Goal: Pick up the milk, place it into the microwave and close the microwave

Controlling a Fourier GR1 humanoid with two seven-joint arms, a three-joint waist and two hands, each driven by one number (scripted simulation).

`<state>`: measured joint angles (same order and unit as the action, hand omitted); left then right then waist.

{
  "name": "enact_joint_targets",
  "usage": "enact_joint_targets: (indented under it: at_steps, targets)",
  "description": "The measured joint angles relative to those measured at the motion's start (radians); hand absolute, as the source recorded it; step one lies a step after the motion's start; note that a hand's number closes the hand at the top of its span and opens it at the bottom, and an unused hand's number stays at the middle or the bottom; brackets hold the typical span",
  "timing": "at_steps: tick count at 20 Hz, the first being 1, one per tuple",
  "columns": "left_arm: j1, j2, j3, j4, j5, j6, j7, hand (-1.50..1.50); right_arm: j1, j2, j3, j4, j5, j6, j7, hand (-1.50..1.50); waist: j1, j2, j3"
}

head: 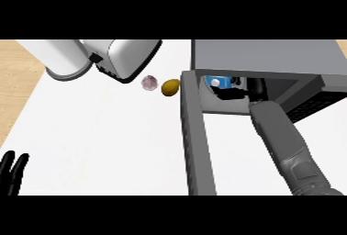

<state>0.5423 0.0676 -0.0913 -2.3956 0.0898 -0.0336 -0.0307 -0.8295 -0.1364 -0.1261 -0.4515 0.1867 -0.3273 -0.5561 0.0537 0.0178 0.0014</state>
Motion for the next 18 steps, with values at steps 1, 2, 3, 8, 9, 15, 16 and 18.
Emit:
enact_joint_targets:
  at_steps: [1, 2, 3, 8, 9, 15, 16, 18]
  targets:
    - [-0.009, -0.001, 0.000, 0.004, 0.000, 0.001, 0.002, -1.50, -0.023, -0.009, -0.009, 0.027, 0.005, -0.022, -0.002, 1.50, 0.004, 0.003, 0.000]
    - [-0.011, -0.001, 0.003, 0.017, 0.001, -0.003, -0.007, -1.50, -0.043, -0.016, -0.019, 0.052, 0.007, -0.046, -0.001, 1.50, 0.007, 0.004, 0.000]
    - [-0.013, 0.001, 0.005, 0.018, 0.002, -0.005, -0.007, -1.50, -0.056, -0.021, -0.030, 0.075, 0.008, -0.074, -0.004, 1.50, 0.011, 0.006, 0.000]
    - [-0.039, 0.008, 0.013, 0.040, -0.009, -0.008, -0.006, -1.50, -0.114, -0.042, -0.049, 0.147, 0.043, -0.247, -0.031, 1.50, 0.026, 0.014, 0.001]
    - [-0.043, 0.008, 0.014, 0.046, -0.011, -0.008, -0.007, -1.50, -0.124, -0.050, -0.044, 0.161, 0.056, -0.267, -0.038, -1.50, 0.030, 0.016, 0.001]
    - [-0.062, 0.016, 0.014, 0.056, -0.031, -0.007, 0.008, -1.50, -0.203, -0.059, 0.016, 0.273, 0.142, -0.291, -0.007, -1.50, 0.047, 0.022, 0.001]
    - [-0.064, 0.017, 0.016, 0.058, -0.030, -0.008, 0.008, -1.50, -0.211, -0.055, 0.022, 0.286, 0.150, -0.289, -0.005, -1.50, 0.048, 0.022, 0.001]
    - [-0.073, 0.020, 0.019, 0.073, -0.038, -0.010, 0.000, -1.50, -0.222, -0.053, 0.034, 0.309, 0.166, -0.273, -0.005, -1.50, 0.049, 0.023, 0.001]
